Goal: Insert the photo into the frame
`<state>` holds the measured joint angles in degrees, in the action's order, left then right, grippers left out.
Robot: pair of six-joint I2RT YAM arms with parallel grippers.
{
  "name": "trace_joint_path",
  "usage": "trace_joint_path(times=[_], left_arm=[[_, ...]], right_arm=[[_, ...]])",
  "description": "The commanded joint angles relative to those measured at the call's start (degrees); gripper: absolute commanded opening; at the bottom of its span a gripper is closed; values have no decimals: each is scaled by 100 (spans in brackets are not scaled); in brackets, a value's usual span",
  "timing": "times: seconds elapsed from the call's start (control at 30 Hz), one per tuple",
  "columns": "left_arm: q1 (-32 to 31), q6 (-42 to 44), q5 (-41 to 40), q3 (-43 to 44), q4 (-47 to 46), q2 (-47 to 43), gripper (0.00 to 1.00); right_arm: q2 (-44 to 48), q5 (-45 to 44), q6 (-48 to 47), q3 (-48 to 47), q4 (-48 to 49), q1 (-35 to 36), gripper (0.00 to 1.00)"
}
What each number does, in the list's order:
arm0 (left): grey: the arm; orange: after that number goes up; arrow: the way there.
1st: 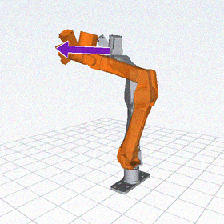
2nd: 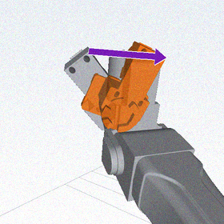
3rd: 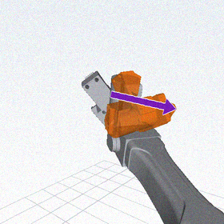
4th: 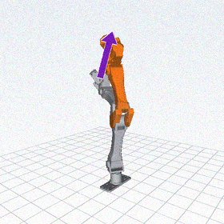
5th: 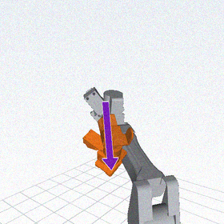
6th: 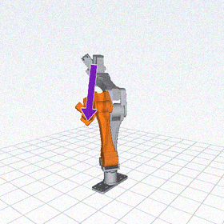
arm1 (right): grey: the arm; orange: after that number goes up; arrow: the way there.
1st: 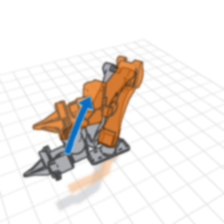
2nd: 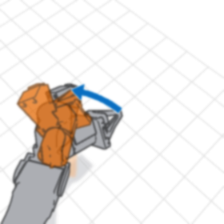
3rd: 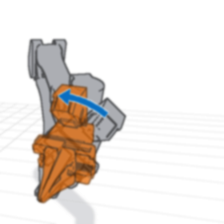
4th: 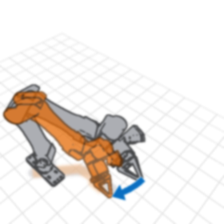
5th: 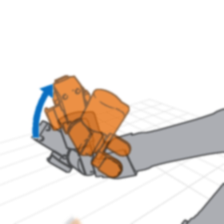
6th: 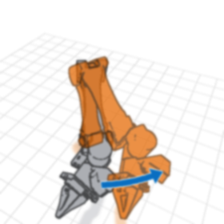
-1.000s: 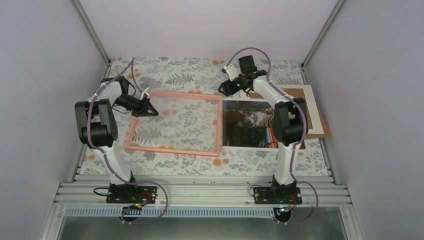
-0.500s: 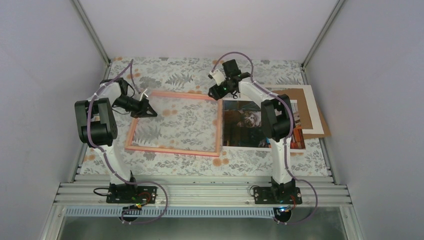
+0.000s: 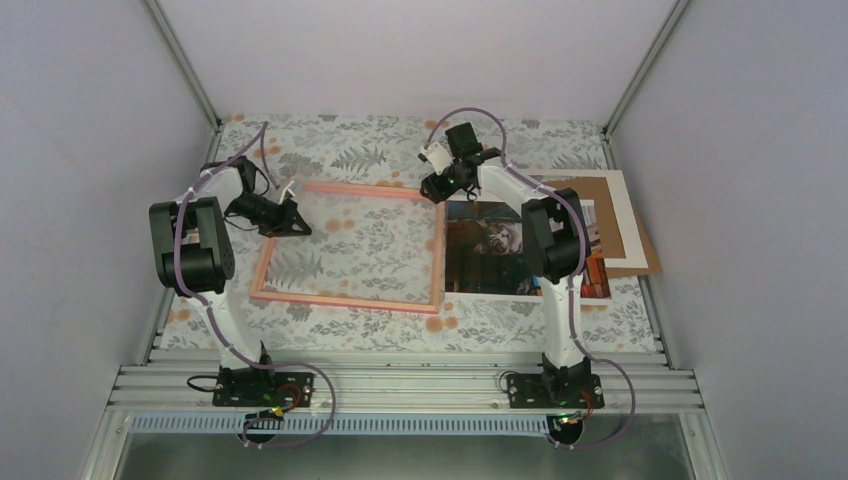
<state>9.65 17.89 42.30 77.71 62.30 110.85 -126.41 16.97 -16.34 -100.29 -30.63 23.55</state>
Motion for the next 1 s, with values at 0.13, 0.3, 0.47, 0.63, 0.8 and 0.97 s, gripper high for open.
trace_joint_path(times=[0.13,0.3,0.47,0.63,0.8,0.97], left_arm=[[123,-33,-468,-39,-253,-36,2],[150,-10,-505,-1,-256,-2,2],[192,4,-590,-31,-260,-20,2],[272,6,-631,-93,-269,-32,2],[290,35,-633,-64,-265,-10,2],[292,81,-522,-69,-260,16,2]], right_arm=[[158,-283,-161,359,131,0,63],[176,-286,-138,369,119,0,63],[202,-312,-133,362,104,0,63],[200,-303,-107,351,104,0,63],[204,-285,-85,352,103,0,63],[187,-249,-56,351,94,-4,63]])
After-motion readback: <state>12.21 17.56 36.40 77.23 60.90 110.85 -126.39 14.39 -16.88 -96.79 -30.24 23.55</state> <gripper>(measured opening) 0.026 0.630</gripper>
